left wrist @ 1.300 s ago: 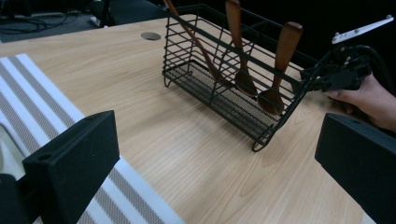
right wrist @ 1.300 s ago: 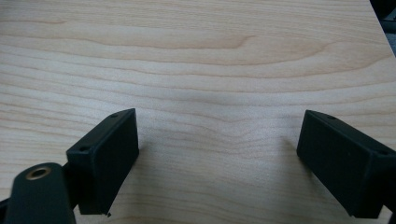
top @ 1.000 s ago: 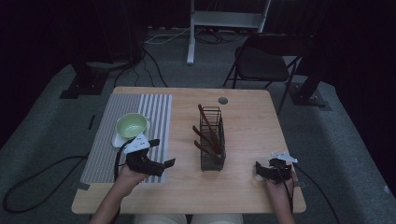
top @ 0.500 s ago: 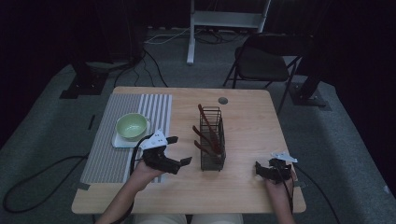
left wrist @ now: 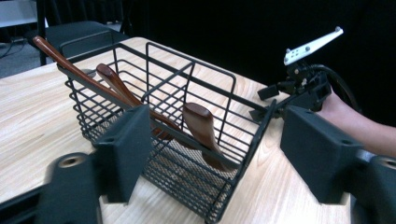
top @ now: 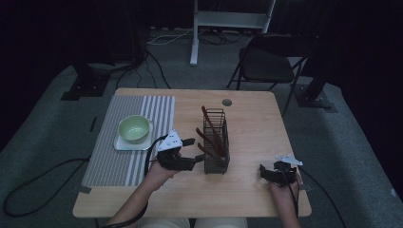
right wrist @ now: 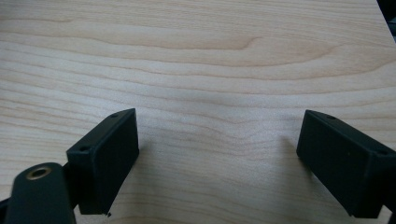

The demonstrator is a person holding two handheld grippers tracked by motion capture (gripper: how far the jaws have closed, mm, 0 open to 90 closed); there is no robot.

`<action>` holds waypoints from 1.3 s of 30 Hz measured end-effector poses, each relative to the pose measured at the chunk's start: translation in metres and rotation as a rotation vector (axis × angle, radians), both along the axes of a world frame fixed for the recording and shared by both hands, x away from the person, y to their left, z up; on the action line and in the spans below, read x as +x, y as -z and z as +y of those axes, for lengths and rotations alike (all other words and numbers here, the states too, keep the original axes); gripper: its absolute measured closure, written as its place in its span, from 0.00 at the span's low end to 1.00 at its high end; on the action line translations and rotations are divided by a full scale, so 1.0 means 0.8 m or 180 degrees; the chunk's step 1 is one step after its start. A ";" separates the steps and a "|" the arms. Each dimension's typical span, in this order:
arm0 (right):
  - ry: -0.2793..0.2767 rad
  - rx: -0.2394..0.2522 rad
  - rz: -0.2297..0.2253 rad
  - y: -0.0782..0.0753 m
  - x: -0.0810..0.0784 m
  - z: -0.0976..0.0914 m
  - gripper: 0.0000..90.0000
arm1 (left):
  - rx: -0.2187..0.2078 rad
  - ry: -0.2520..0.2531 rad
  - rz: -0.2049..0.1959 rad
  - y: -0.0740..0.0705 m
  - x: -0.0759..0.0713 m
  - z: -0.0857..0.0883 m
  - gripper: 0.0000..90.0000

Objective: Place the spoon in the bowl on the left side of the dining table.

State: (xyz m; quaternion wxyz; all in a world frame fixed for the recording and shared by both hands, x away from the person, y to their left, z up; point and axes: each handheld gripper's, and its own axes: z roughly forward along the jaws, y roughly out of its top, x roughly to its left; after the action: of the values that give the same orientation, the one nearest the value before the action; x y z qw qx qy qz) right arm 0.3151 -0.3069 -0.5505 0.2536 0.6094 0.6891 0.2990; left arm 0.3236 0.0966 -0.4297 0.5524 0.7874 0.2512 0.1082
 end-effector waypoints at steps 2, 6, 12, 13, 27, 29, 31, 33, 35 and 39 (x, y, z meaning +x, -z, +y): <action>-0.0001 -0.0001 -0.0001 0.000 0.000 0.000 0.13 | -0.0027 0.0052 0.0079 0.001 0.004 -0.002 0.46; -0.0001 0.0000 -0.0001 0.000 0.000 0.000 0.14 | 0.0022 0.0117 0.0056 0.003 0.005 -0.010 0.62; -0.0003 -0.0003 0.0000 0.000 0.000 0.000 0.14 | 0.0048 0.0170 0.0052 0.009 0.002 -0.014 0.78; -0.0003 -0.0002 -0.0001 0.000 0.000 0.000 0.14 | 0.0038 0.0166 0.0054 0.010 0.002 -0.014 0.81; 0.0002 0.0005 0.0002 0.000 0.000 0.000 0.14 | -0.0055 0.0079 -0.0093 0.000 0.000 -0.015 0.84; 0.0000 0.0002 0.0001 0.000 0.000 0.000 0.14 | -0.0076 0.0100 -0.0110 -0.004 0.000 -0.014 0.84; -0.0003 -0.0001 -0.0001 0.000 0.000 0.000 0.14 | -0.0068 0.0111 -0.0115 -0.009 -0.002 -0.013 0.84; -0.0002 0.0002 -0.0001 0.000 0.000 0.000 0.14 | -0.0077 0.0096 -0.0148 -0.013 -0.003 -0.012 0.84; -0.0001 0.0003 0.0001 0.000 0.000 0.000 0.14 | -0.0068 0.0065 -0.0178 -0.017 -0.005 -0.011 0.84; -0.0001 0.0003 0.0002 0.000 0.000 0.000 0.14 | -0.0172 0.0082 -0.0171 -0.027 -0.005 -0.003 0.84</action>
State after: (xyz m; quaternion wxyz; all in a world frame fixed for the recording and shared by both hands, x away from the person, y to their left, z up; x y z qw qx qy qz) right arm 0.3150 -0.3069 -0.5504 0.2531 0.6095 0.6892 0.2992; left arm 0.3197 0.0940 -0.4077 0.5813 0.7722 0.2289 0.1154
